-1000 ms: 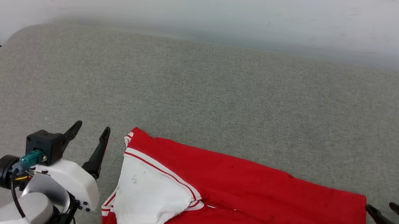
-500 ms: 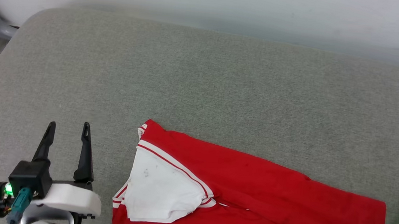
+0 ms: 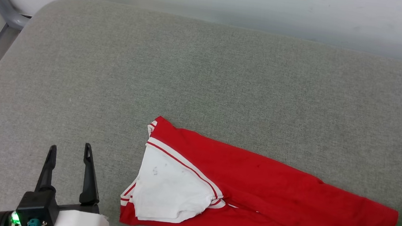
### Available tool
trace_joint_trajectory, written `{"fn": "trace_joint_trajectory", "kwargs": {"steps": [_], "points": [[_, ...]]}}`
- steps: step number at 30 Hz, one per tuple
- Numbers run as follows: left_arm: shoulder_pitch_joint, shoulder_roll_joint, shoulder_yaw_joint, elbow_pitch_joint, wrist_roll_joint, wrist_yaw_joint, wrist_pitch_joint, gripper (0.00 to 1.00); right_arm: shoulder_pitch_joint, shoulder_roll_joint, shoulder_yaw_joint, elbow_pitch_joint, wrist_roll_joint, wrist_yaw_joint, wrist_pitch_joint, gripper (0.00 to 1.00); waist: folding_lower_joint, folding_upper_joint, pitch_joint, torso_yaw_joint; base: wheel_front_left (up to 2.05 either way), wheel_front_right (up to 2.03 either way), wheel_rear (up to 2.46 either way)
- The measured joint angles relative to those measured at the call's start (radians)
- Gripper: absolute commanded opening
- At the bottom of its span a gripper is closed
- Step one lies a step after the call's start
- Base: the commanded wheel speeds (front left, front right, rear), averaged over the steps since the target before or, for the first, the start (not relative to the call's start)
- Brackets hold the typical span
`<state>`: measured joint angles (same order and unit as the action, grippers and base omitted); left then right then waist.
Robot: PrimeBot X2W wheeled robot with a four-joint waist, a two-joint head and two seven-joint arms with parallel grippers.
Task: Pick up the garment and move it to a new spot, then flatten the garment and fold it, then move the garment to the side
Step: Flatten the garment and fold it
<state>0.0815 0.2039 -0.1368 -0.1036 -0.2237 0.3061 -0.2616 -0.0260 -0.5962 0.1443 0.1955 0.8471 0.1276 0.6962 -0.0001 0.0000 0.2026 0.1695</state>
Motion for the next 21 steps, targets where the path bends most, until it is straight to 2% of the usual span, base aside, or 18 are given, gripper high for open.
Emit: {"fn": "trace_joint_trajectory", "kwargs": {"steps": [3, 4, 5, 6, 13, 21], "points": [[0.012, -0.035, 0.034, -0.004, 0.055, -0.035, 0.000, 1.00, -0.011, -0.003, 0.027, 0.008, 0.010, -0.004, -0.020, 1.00, 0.0000, 0.0000, 0.000, 0.003, 0.00, 0.00, 0.00], [0.016, -0.048, 0.046, -0.005, 0.067, -0.046, 0.000, 1.00, -0.013, -0.005, 0.034, 0.011, 0.015, -0.004, -0.028, 0.47, 0.0000, 0.0000, -0.001, 0.004, 0.00, 0.00, 0.00], [0.017, -0.061, 0.054, -0.004, 0.076, -0.055, 0.000, 1.00, -0.014, -0.008, 0.041, 0.013, 0.018, -0.004, -0.037, 0.12, 0.0000, 0.0000, -0.002, 0.005, 0.00, 0.00, 0.00], [0.019, -0.069, 0.063, -0.004, 0.087, -0.066, 0.000, 1.00, -0.017, -0.011, 0.048, 0.015, 0.023, -0.004, -0.048, 0.00, -0.0001, 0.0000, -0.002, 0.004, 0.00, 0.00, 0.00], [0.026, -0.100, 0.105, -0.017, 0.157, -0.109, 0.000, 1.00, -0.034, -0.022, 0.080, 0.019, 0.063, 0.004, -0.115, 0.00, 0.0000, 0.0000, -0.011, -0.004, 0.00, 0.00, 0.00], [0.032, -0.121, 0.118, -0.021, 0.185, -0.128, 0.000, 1.00, -0.034, -0.080, 0.019, 0.049, 0.099, 0.004, -0.166, 0.00, 0.0001, 0.0000, -0.023, -0.016, 0.00, 0.00, 0.00]]}}
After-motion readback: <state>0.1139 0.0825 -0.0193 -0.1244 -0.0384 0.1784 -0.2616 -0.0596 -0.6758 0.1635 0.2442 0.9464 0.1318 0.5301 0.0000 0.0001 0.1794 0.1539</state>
